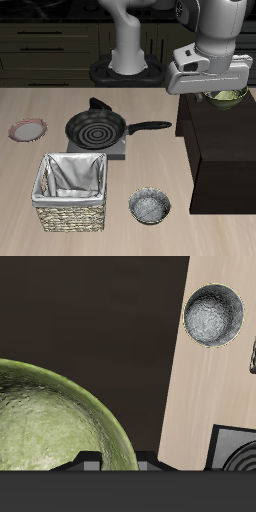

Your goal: Place the green bowl on the plate

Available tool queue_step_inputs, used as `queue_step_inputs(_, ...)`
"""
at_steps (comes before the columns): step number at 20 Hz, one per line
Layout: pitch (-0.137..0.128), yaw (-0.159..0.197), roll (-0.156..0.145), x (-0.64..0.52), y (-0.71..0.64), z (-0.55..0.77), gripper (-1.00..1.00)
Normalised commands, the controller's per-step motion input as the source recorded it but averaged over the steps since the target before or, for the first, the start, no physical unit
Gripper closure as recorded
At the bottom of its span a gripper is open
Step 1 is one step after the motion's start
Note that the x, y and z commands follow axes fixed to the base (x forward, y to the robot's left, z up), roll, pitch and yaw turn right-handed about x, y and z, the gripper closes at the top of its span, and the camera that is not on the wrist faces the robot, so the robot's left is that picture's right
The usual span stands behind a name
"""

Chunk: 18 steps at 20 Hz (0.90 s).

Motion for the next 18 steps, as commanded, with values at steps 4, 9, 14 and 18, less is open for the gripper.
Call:
queue_step_inputs(4,-0.052,0.006,-0.037,-0.15,-0.37,0.26,1.0)
queue_step_inputs(9,-0.062,0.066,0.01,-0.24,-0.52,0.15,1.0)
queue_step_inputs(14,-0.035,0.015,-0.053,-0.09,-0.61,0.12,1.0)
queue_step_inputs(18,-0.009,-0.011,-0.059,-0.13,-0.66,0.0,1.0)
